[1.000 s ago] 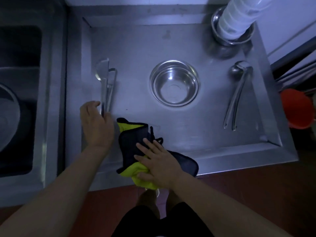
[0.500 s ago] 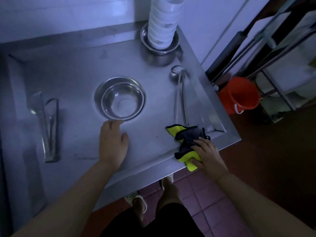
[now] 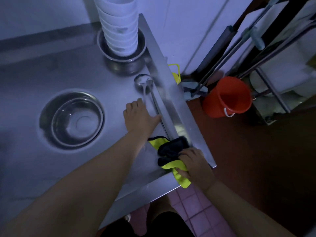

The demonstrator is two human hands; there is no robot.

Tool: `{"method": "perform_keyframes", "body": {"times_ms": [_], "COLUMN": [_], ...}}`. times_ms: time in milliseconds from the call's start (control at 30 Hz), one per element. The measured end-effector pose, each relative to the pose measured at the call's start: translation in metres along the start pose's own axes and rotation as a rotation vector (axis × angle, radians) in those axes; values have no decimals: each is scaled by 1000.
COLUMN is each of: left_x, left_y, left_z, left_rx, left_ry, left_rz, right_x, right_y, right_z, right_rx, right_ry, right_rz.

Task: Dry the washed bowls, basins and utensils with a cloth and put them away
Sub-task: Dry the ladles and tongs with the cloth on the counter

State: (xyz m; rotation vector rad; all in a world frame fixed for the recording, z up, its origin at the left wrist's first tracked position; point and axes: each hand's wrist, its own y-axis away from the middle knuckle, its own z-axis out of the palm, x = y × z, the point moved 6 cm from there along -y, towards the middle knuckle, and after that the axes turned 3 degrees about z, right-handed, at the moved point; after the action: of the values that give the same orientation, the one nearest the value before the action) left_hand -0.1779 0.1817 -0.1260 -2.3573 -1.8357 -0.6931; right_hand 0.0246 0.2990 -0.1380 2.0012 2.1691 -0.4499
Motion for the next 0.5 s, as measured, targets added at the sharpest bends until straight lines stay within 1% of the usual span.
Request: {"method": "perform_keyframes", "body": {"times_ms": [100, 200, 267, 367, 433, 500], "left_x": [16, 17, 7, -23, -46, -70], "left_y": [-29, -44, -47, -41, -35, -27], "left_z": [11, 11, 9, -2, -14, -27], "left_rx": [8, 19, 37, 95, 150, 197], "left_ry": [11, -2, 80, 219, 246, 250], "left_rz": [-139, -165, -198, -302, -307, -280], "right_x": [26, 44, 47, 38, 27, 12], "right_y": [-11, -31, -47, -65, -75, -83], "right_z": [-14, -25, -27, -21, -11, 8], "right_rx": [55, 79, 54, 33, 4, -109], "right_ry": [-44, -127, -201, -283, -262, -101], "right_rz": [-50, -3, 8, 1, -8, -70]}}
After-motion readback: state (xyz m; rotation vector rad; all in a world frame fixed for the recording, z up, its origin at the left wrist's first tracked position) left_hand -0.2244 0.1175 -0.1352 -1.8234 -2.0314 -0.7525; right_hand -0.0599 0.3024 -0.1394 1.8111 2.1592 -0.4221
